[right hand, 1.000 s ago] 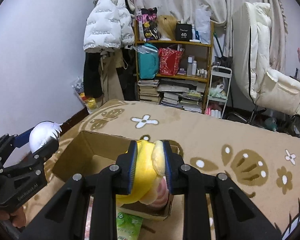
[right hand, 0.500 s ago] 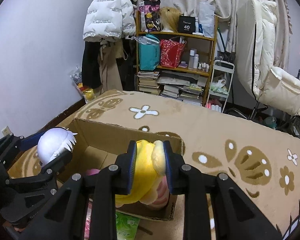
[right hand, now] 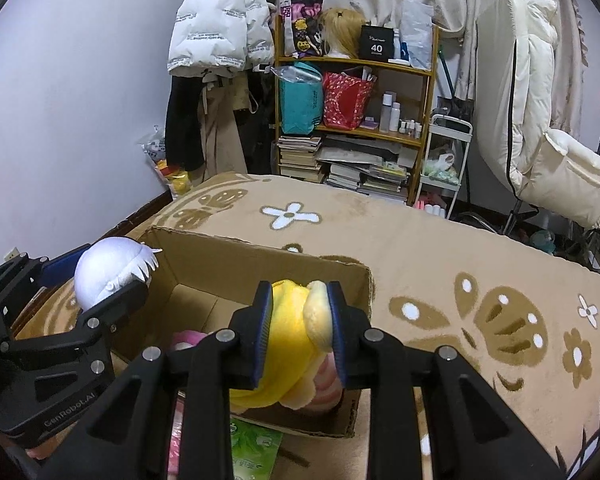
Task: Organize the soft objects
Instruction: 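Open both tools over the box to drop the doll and yellow plush, then withdraw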
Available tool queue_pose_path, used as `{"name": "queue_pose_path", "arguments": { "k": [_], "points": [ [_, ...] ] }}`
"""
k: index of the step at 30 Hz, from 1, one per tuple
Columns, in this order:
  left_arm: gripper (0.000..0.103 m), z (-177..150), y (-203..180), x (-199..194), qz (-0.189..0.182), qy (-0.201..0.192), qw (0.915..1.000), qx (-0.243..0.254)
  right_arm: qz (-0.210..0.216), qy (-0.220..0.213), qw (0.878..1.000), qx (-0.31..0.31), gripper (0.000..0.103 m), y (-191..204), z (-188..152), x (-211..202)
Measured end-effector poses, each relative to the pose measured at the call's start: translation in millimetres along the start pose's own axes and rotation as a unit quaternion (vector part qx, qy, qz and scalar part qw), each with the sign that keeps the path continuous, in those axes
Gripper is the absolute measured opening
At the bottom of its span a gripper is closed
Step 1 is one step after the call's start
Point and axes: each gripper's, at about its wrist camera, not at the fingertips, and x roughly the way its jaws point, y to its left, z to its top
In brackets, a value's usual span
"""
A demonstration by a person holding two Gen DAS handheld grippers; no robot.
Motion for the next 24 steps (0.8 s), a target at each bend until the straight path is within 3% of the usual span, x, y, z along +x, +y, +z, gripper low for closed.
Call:
{"name": "queue_pose_path", "arguments": {
  "k": [6,13,15,17,24],
  "points": [
    [0.061,-0.6,-5.8,1.0,-0.009,-0.003,0.9999,0.003,-0.004,-0.004,1.000,0.012,0.031,-5.2,-0.4,-0.6],
    [0.063,-6.1,-5.4,11.1,-0.010,0.025,0.9996,-0.004,0.001,0.003,1.000,0.016,0.031,-4.7,-3.4,4.5],
    [0.066,-7.5,-3.2,11.0,-0.005,0.028,0.9995,-0.011,0.002,0.007,1.000,0.012,0.032,-3.1,-5.4,5.3],
    [0.079,-7.7,0.4,9.8,0.004,0.027,0.9995,-0.018,0.006,0.011,1.000,0.010,0.034,-1.8,-6.1,6.1],
    [0.093,-5.6,19.4,1.2,0.032,0.032,0.9975,-0.054,0.019,0.016,0.999,0.022,0.075,-2.9,-8.7,1.2]
  ]
}}
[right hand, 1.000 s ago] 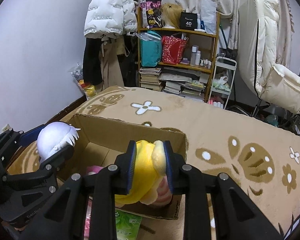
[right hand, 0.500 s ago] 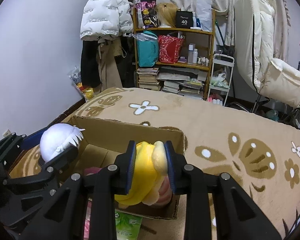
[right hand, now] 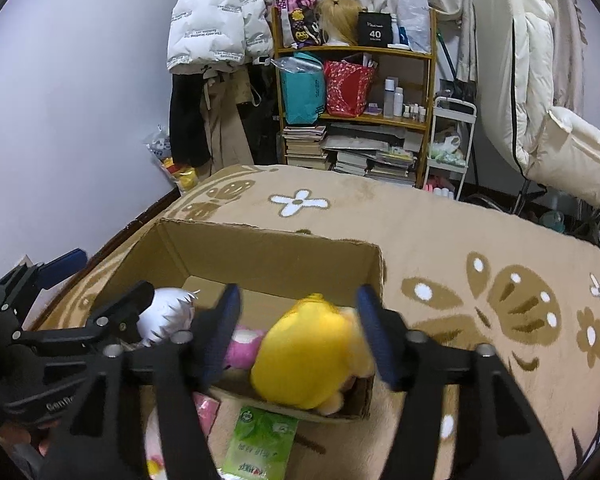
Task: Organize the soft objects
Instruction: 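Open both tools over the box to drop the doll and yellow plush, then withdraw, then close the left tool on the pink wrapped packet while the right tool grips the white chick plush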
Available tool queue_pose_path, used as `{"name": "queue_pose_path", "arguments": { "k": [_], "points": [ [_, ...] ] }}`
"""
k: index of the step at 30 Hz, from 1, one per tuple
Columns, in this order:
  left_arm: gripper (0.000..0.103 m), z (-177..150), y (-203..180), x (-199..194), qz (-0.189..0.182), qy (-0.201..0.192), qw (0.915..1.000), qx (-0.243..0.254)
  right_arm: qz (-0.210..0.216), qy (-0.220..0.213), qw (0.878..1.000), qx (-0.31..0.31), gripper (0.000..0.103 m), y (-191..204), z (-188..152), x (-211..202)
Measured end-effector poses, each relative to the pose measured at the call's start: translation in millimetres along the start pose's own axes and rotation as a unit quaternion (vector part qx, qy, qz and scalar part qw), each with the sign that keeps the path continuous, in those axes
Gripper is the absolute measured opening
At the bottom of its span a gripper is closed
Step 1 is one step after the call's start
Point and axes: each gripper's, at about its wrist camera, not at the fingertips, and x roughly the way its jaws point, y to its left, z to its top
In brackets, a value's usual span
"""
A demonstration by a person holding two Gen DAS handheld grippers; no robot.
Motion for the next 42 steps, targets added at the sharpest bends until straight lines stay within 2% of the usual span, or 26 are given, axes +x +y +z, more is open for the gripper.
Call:
{"name": "queue_pose_path", "arguments": {
  "k": [1,4,13,15,25,33,42],
  "points": [
    [0.096,-0.1,1.8,-2.2,0.007,0.004,1.0000,0.000,0.001,0.001,1.000,0.004,0.083,-0.7,-0.2,-1.9],
    [0.100,-0.8,5.6,-9.3,0.024,0.014,0.9996,0.002,0.007,0.002,1.000,0.019,0.094,-3.7,-1.4,-11.8],
    [0.100,-11.7,6.6,-45.7,0.038,0.036,0.9985,0.019,0.015,0.004,1.000,0.017,0.096,0.6,-10.7,-44.6],
    [0.100,-15.4,5.6,-50.7,0.038,0.056,0.9975,0.019,0.016,0.006,1.000,0.018,0.096,0.7,-14.1,-52.7],
    [0.100,-44.7,7.9,-75.3,0.046,0.081,0.9956,0.015,0.034,0.030,0.999,0.015,0.096,8.0,-48.5,-78.1],
    [0.100,-60.4,14.4,-65.9,0.036,0.120,0.9921,0.010,0.042,0.059,0.997,0.015,0.096,15.4,-72.7,-76.0],
    [0.100,-68.5,25.9,-40.8,0.011,0.162,0.9863,-0.027,0.055,0.105,0.993,-0.002,0.096,26.8,-92.3,-51.8]
  ]
}}
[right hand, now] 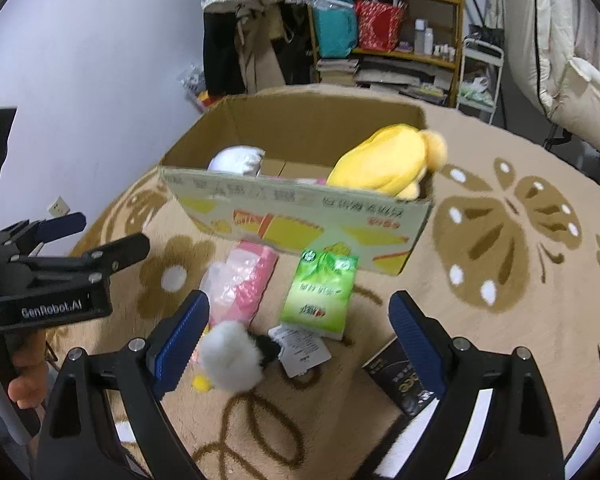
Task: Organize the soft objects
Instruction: 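Close the left tool on the pink wrapped packet while the right tool grips the white chick plush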
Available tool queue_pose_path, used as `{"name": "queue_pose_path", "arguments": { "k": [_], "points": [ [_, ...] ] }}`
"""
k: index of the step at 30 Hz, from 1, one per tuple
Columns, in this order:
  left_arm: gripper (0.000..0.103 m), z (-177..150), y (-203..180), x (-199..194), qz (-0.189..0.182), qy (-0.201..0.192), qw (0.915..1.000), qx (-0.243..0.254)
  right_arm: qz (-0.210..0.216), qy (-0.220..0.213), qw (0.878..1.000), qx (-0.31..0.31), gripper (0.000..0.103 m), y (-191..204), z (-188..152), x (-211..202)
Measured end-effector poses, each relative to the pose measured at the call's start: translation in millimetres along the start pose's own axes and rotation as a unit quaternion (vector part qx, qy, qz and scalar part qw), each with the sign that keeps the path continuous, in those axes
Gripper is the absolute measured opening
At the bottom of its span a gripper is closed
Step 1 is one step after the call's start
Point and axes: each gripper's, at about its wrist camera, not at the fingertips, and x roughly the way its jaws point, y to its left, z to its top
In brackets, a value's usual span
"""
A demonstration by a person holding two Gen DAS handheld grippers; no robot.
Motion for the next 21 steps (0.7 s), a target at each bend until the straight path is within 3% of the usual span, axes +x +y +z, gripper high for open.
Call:
{"name": "queue_pose_path", "arguments": {
  "k": [6,11,21],
  "points": [
    [0.100,-1.6,-2.9,21.1,-0.029,0.032,0.9991,-0.004,0.016,0.038,0.999,0.001,0.088,3.9,-8.6,22.4],
    [0.100,-2.0,-9.9,37.6,-0.043,0.052,0.9977,0.000,0.045,0.075,0.996,0.017,0.087,3.9,-17.2,44.3],
    [0.100,-0.8,-27.1,68.1,-0.073,0.093,0.9928,0.021,0.072,0.111,0.991,0.015,0.084,13.5,-22.6,70.4]
  ]
}}
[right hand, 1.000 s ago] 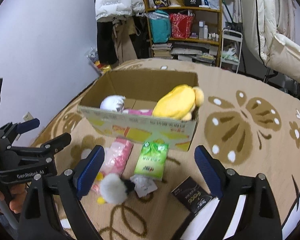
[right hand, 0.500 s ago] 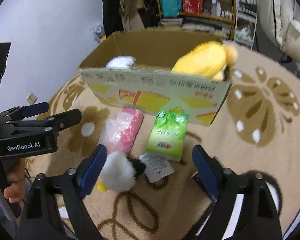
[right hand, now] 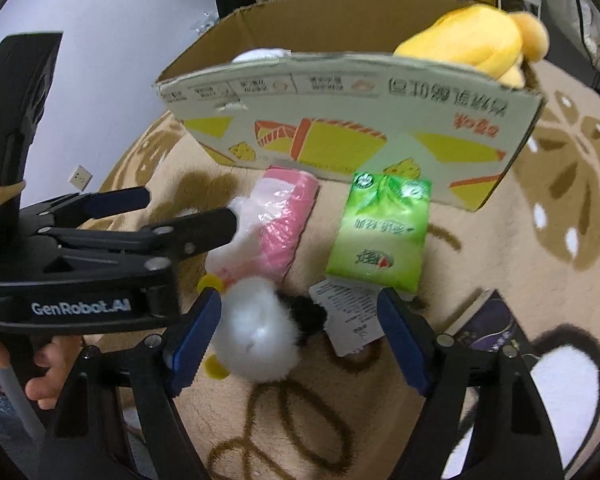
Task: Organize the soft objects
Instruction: 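Close the left tool on the pink wrapped packet while the right tool grips the white chick plush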
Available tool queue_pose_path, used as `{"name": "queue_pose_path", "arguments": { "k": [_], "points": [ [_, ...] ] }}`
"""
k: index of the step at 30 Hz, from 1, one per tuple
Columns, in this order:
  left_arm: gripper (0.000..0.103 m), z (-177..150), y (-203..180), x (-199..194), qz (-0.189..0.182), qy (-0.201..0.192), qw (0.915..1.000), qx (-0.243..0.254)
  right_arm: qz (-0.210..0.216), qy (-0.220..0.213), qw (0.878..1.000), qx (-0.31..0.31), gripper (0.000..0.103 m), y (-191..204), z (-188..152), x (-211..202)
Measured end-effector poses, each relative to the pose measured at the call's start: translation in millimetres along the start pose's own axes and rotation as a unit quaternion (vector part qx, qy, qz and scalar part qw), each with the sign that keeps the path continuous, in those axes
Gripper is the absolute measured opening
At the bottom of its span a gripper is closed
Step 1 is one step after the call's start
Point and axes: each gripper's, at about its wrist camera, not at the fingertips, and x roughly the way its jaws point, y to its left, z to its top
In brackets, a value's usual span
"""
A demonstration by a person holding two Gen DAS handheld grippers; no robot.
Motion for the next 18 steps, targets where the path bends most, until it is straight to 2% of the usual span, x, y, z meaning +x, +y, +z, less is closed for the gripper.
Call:
{"name": "queue_pose_path", "arguments": {
  "k": [5,7,8,11,18],
  "points": [
    [0.100,2.8,-5.1,12.8,-0.013,0.018,0.9998,0.002,0.013,0.021,1.000,0.008,0.081,0.2,0.0,14.7],
    [0.100,2.1,-7.5,18.4,-0.017,0.026,0.9995,0.004,0.015,0.029,0.999,0.011,0.059,-0.4,-0.8,19.0],
    [0.100,2.0,-9.2,21.5,-0.018,0.031,0.9993,0.007,0.018,0.034,0.999,0.013,0.056,-0.6,-1.6,21.7],
    [0.100,2.2,-15.6,29.3,-0.020,0.043,0.9985,0.026,0.040,0.060,0.997,0.016,0.052,-0.3,-3.1,31.0],
    [0.100,6.6,-29.4,51.6,-0.008,0.063,0.9969,0.046,0.029,0.064,0.998,0.007,0.048,3.8,0.6,32.6]
  ]
}}
